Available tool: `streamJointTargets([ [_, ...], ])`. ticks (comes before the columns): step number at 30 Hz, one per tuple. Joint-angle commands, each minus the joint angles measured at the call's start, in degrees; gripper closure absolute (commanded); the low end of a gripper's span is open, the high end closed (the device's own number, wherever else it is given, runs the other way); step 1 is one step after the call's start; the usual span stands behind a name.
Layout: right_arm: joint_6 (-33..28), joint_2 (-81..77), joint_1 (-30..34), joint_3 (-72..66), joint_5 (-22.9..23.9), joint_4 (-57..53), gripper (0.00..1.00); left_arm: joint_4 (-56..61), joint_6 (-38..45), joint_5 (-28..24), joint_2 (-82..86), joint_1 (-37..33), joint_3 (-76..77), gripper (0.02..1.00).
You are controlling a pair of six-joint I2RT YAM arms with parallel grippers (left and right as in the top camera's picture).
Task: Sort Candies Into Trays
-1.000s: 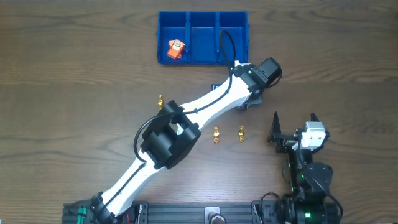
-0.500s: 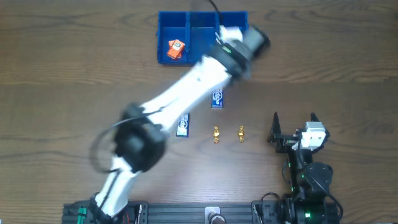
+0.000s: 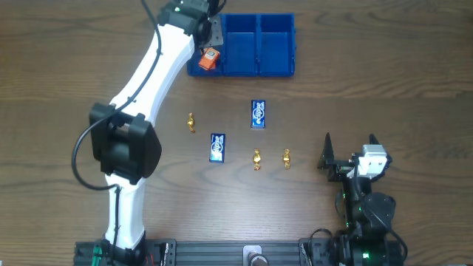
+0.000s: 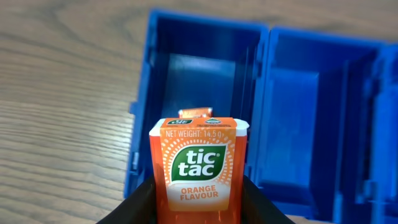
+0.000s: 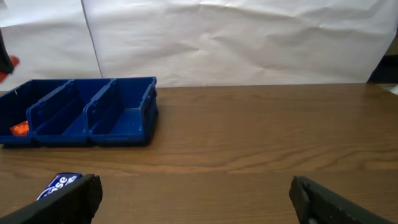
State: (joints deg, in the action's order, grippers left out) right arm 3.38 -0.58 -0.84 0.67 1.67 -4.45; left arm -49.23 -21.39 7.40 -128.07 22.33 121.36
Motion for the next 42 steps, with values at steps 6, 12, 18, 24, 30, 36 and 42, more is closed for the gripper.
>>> streamJointTargets([
  [6, -0.7, 0.4, 0.3, -0.2, -0.3, -0.2, 0.003, 0.3, 4.5, -3.0, -3.2, -1.0, -0.1, 0.667],
  [12, -0.7, 0.4, 0.3, -0.2, -0.3, -0.2, 0.003, 0.6, 4.7, -2.6, -3.2, -1.6, -0.1, 0.553],
  [18, -0.7, 0.4, 0.3, -0.2, -0.3, -0.2, 0.003, 1.0, 2.5, -2.5, 6.0, -4.3, -0.1, 0.110],
  [24, -0.7, 0.4, 0.3, -0.2, -0.3, -0.2, 0.003, 7.0, 4.3, 5.4, 31.5, -3.5, -11.1, 0.091],
  [30, -0.7, 0.4, 0.3, -0.2, -0.3, -0.2, 0.003, 34.1, 9.8, 3.5, 65.2, -6.4, -51.4, 0.029],
  [36, -0.7, 0.4, 0.3, -0.2, -0.3, -0.2, 0.003, 39.6, 12.6, -3.4, 91.2, -15.3, -79.6, 0.018],
  [42, -0.7, 0.4, 0.3, -0.2, -0.3, -0.2, 0.003, 41.9, 12.6, -9.2, 116.6, -19.7, -104.3, 0.020],
])
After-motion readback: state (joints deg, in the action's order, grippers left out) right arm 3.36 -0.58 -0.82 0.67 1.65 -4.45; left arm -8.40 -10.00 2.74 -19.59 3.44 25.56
